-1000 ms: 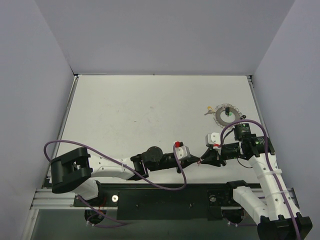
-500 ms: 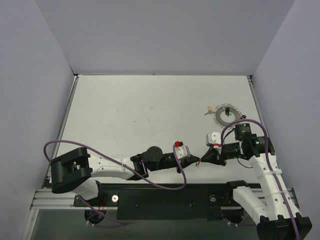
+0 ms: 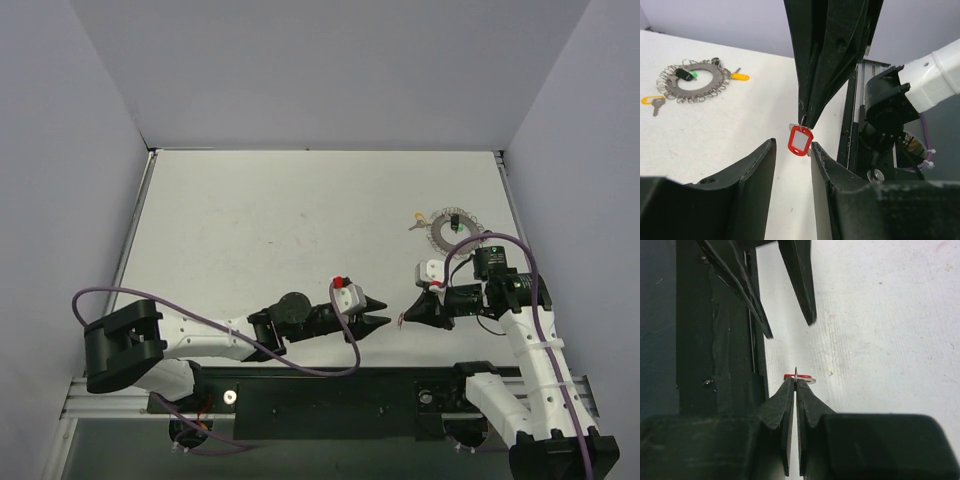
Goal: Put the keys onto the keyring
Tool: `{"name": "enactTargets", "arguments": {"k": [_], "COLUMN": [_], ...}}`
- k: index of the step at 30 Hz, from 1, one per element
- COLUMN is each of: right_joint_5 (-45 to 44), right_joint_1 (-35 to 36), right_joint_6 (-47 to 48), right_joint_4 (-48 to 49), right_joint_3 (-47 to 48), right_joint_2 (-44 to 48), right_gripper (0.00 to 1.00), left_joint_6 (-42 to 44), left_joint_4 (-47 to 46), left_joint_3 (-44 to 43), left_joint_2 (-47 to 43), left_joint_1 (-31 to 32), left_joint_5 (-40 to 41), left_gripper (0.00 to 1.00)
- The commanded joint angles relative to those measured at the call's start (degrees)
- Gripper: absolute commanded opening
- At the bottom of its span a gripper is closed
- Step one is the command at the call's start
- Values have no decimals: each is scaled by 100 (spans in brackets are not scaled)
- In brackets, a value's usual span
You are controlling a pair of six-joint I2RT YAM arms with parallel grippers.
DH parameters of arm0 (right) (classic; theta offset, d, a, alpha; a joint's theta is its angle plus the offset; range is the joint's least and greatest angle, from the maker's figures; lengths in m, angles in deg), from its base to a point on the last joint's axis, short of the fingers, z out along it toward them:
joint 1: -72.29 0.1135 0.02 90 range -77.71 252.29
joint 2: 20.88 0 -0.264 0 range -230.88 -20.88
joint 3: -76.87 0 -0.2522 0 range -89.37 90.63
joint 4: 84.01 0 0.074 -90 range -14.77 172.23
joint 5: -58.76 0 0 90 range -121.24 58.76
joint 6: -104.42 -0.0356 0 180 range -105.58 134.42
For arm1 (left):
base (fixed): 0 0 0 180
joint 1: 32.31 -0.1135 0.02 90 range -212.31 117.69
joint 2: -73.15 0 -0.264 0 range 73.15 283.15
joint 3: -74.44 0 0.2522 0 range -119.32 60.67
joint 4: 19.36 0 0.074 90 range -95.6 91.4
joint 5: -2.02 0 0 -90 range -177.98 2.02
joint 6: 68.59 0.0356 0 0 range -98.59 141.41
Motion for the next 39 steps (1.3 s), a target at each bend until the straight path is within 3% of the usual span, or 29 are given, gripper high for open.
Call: {"name": "enactTargets", "arguments": {"k": [1, 6, 9, 15, 24, 39], "right_joint_5": [153, -443, -892, -1543, -2053, -2809], "right_joint_1": [-216, -716, -840, -1121, -1754, -2642], "right_joint_6": [-353, -468, -608, -389, 86, 95], "right_joint_4": [139, 271, 193, -159, -810, -959], "right_joint_3": [-123, -150, -53, 17, 88, 105], "right_joint_2": [-3, 15, -46, -161, -670, -960], "right_gripper": [0, 0, 0, 0, 0, 0], "left_joint_6": [-41, 116, 170, 56, -1192, -1597], "left_joint_4": [24, 1245, 2167, 3022, 1951, 2293], "left_joint_3": [120, 252, 323, 674, 1799, 1878], "left_joint_2": [-718, -1589, -2336, -3531, -4113, -4095], "left_joint_1": [-88, -185, -202, -237, -238, -264], "left_joint_5": [192, 314, 551, 1035, 1484, 1950], "left_gripper": [45, 47, 54, 59, 64, 72]}}
